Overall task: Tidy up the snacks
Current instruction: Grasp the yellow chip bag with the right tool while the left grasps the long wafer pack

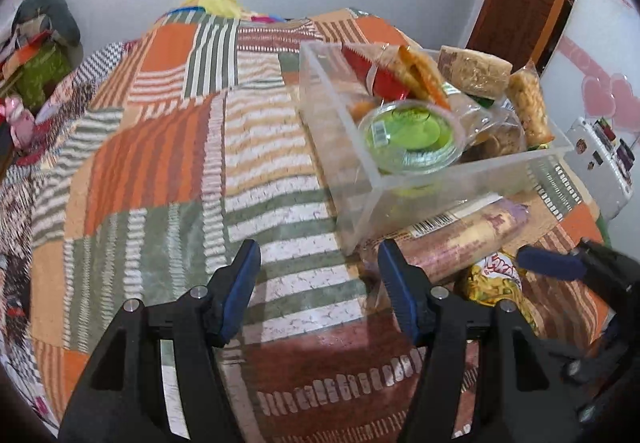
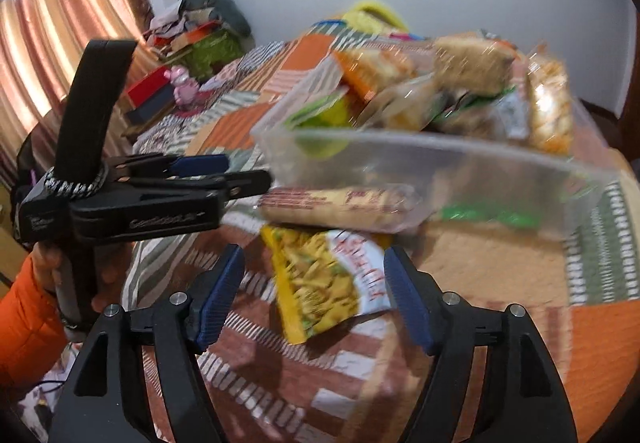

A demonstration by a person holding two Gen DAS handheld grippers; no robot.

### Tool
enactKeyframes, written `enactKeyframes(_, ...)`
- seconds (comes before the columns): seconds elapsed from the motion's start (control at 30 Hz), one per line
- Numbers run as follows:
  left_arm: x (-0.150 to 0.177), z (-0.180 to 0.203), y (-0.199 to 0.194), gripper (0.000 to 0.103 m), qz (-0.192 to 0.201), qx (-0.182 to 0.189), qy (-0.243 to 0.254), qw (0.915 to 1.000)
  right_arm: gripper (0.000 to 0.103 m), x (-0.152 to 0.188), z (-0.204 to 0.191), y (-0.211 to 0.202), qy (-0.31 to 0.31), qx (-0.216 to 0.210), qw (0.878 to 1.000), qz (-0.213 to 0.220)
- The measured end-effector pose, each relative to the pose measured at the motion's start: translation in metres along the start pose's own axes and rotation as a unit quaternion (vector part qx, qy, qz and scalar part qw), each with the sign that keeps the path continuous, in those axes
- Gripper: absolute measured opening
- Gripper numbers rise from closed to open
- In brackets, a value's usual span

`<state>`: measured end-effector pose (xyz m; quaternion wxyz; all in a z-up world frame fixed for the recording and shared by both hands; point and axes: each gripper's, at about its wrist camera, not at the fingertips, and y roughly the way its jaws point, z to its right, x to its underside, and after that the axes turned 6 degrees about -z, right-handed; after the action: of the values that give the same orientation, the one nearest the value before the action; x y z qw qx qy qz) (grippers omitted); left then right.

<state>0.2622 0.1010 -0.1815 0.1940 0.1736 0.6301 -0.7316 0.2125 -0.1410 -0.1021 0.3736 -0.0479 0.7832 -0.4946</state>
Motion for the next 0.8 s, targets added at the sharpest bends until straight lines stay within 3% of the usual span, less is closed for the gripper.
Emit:
enactKeyframes(0.1, 0.007, 0.002, 0.002, 0.061, -0.004, 0.009, -0.003, 0.9999, 0.062, 0.000, 0.000, 0.008, -0.010, 0.031, 0.999, -0.004)
enactKeyframes(0.33, 0.016, 0.014, -0.001, 0.061, -0.017, 0.032, 0.014, 0.9992, 0.032, 0.001, 0.011, -0.002, -0.017, 0.043, 0.999, 0.006)
enactKeyframes(0.47, 0.024, 0.035, 0.001, 0.061, -0.031, 0.039, 0.047, 0.9977, 0.028, 0.008, 0.018, -0.014, -0.008, 0.050, 0.999, 0.017)
enactKeyframes(0.8, 0.017, 0.069, -0.011, 0.061, -0.008, 0.059, 0.081, 0.9949, 0.023, 0.023, 0.056, -0.053, 0.050, 0.087, 0.994, 0.050)
